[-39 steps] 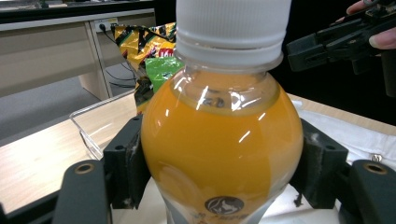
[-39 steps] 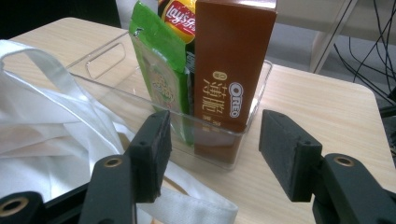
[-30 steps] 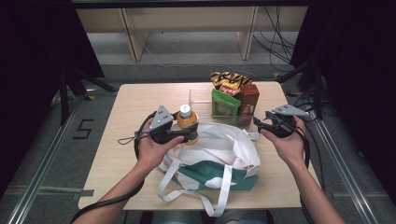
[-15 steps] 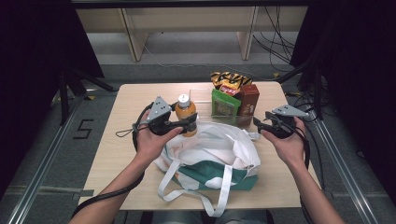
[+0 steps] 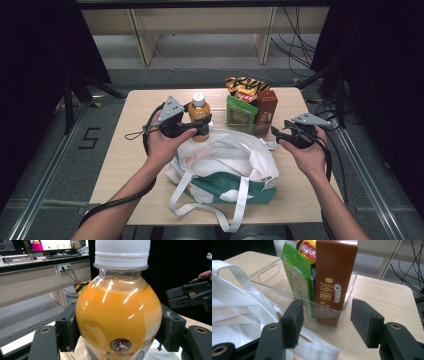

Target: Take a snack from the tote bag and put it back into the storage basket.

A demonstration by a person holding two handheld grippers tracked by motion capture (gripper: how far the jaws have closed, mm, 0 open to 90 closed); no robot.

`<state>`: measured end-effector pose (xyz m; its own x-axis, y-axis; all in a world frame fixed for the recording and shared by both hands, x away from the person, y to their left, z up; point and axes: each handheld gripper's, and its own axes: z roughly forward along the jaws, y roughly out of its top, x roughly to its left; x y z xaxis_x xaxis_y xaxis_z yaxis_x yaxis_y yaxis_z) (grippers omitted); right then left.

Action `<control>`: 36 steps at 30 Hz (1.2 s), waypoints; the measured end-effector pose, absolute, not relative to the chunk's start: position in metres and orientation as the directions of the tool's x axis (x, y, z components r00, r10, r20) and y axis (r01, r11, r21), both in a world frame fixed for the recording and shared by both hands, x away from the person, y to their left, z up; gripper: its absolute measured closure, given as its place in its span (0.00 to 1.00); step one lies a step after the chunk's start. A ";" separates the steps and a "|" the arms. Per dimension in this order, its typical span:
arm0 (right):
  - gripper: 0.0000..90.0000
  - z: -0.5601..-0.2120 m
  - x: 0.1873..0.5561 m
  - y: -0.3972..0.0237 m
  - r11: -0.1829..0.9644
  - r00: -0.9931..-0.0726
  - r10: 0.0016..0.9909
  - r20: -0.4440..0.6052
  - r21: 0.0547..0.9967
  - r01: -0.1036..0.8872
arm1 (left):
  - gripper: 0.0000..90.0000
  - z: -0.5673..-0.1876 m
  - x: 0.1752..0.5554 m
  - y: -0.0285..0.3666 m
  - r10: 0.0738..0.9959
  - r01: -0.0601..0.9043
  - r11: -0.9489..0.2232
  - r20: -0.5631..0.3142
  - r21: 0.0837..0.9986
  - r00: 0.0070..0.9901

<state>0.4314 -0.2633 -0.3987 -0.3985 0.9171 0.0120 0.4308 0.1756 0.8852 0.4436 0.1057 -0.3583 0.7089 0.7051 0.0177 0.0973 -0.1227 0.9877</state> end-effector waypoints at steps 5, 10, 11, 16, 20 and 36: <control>0.49 -0.399 0.431 -0.264 0.179 -0.397 0.918 0.009 0.884 0.432 | 0.34 -0.353 0.448 0.106 0.711 0.088 -0.117 0.021 0.989 0.703; 0.49 -0.399 0.432 -0.264 0.181 -0.402 0.916 0.008 0.885 0.430 | 0.34 -0.350 0.452 0.106 0.715 0.083 -0.115 0.025 0.990 0.699; 0.49 -0.400 0.433 -0.265 0.186 -0.407 0.914 0.003 0.886 0.425 | 0.34 -0.349 0.453 0.107 0.716 0.084 -0.113 0.022 0.990 0.698; 0.49 -0.400 0.432 -0.264 0.183 -0.402 0.915 0.008 0.882 0.434 | 0.34 -0.347 0.457 0.108 0.723 0.080 -0.108 0.023 0.991 0.690; 0.49 -0.400 0.431 -0.264 0.185 -0.405 0.914 0.012 0.877 0.444 | 0.34 -0.345 0.461 0.108 0.727 0.076 -0.106 0.025 0.991 0.686; 0.49 -0.400 0.431 -0.266 0.177 -0.399 0.917 0.020 0.875 0.450 | 0.34 -0.340 0.477 0.106 0.740 0.068 -0.093 0.024 0.993 0.672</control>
<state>0.4308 -0.2658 -0.4001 -0.3990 0.9167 0.0204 0.4502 0.1765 0.8753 0.4773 0.1062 -0.3398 0.6721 0.7401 0.0239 0.0676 -0.0935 0.9933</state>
